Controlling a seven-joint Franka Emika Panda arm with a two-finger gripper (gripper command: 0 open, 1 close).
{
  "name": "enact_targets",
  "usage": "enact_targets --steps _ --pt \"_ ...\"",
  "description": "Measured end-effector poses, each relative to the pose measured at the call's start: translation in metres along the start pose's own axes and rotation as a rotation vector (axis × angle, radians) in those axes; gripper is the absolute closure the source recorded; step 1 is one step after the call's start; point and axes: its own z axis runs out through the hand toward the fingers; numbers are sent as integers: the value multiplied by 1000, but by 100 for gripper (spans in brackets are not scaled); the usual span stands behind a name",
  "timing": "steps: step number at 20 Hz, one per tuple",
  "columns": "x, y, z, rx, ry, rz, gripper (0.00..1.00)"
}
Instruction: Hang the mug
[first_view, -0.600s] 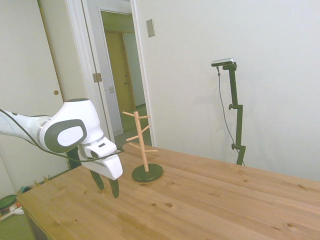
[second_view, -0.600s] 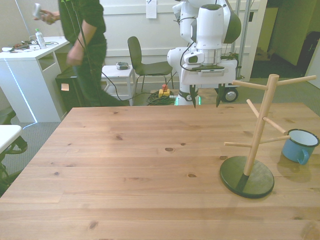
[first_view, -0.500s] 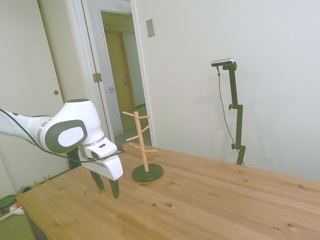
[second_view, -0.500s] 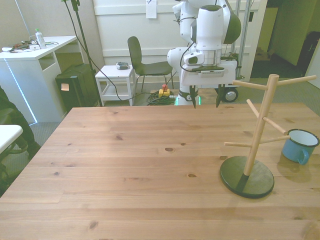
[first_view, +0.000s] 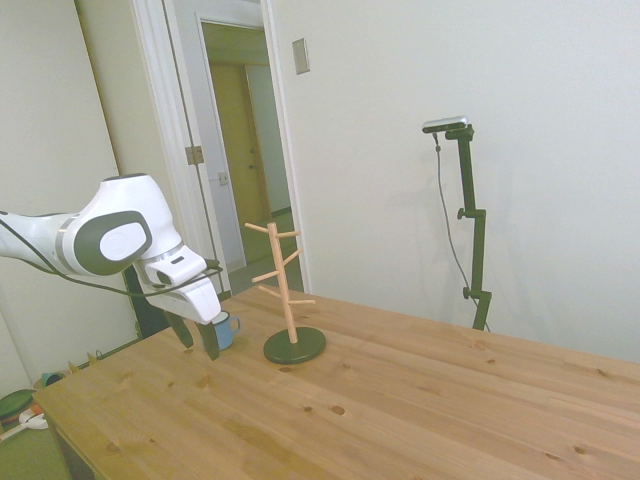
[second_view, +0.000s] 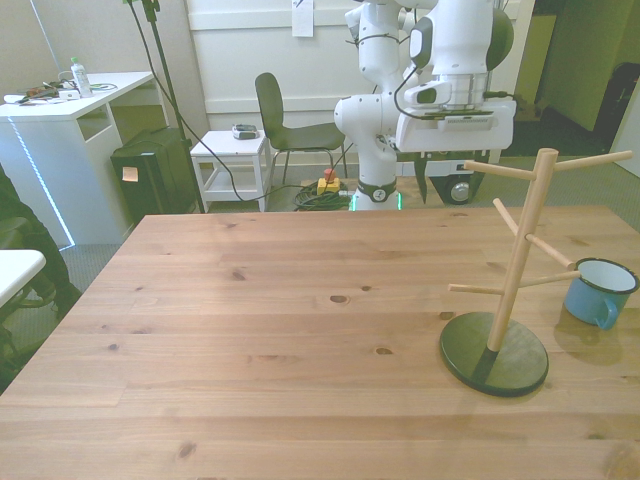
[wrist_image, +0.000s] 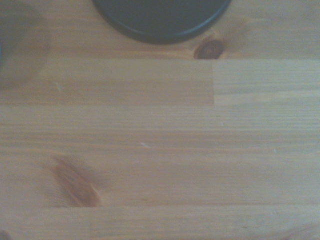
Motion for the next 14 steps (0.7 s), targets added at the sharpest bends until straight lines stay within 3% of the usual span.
enact_targets --steps 6,14 --pt "-22 -54 -7 2 58 92 0" --pt "-41 -120 2 -7 94 101 0"
